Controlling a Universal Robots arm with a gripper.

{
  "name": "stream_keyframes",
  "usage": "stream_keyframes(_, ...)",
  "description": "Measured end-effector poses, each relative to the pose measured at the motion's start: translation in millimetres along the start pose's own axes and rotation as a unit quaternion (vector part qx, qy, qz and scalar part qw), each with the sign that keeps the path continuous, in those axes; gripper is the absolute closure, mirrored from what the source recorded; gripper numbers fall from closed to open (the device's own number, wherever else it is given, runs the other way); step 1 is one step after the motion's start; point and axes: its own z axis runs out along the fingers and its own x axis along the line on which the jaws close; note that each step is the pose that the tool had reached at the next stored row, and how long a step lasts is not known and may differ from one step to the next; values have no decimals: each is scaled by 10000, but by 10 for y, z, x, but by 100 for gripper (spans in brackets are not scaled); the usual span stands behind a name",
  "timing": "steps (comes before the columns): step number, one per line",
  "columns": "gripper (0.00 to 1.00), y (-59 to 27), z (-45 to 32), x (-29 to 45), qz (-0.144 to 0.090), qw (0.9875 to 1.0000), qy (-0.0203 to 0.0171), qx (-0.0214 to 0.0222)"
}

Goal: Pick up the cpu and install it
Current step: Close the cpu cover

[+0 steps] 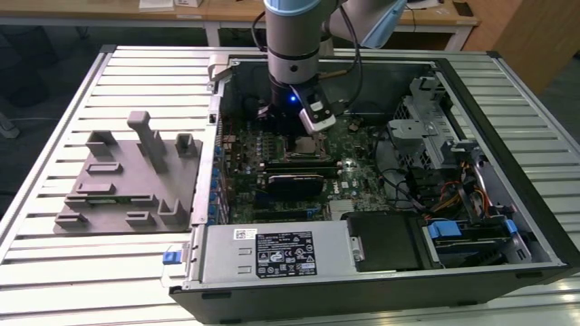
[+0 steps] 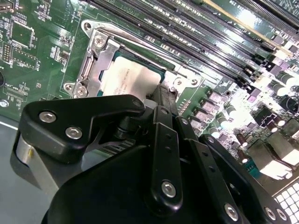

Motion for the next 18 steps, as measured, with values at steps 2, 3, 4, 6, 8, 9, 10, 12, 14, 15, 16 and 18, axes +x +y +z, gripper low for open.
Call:
stream_keyframes(2,89,3,1,-2,0,10000,0,1)
stream_keyframes(3,89,4,2,-2,-1,10000,0,2)
stream_keyframes(4,89,4,2,-2,-3,10000,0,3)
stream_keyframes(6,89,4,1,3,-20,10000,1,4)
stream_keyframes(8,89,4,1,10,-60,10000,2,2)
stream_keyframes(9,89,4,1,13,-86,10000,2,0)
stream_keyframes(10,89,3,1,15,-117,9999,3,-1)
stream_keyframes(12,89,4,2,17,-191,9998,5,3)
stream_keyframes(14,89,7,4,17,-258,9997,5,25)
stream_keyframes(15,89,10,5,17,-287,9996,6,34)
stream_keyframes(16,89,11,7,17,-313,9995,6,39)
stream_keyframes(18,89,13,8,17,-341,9994,7,42)
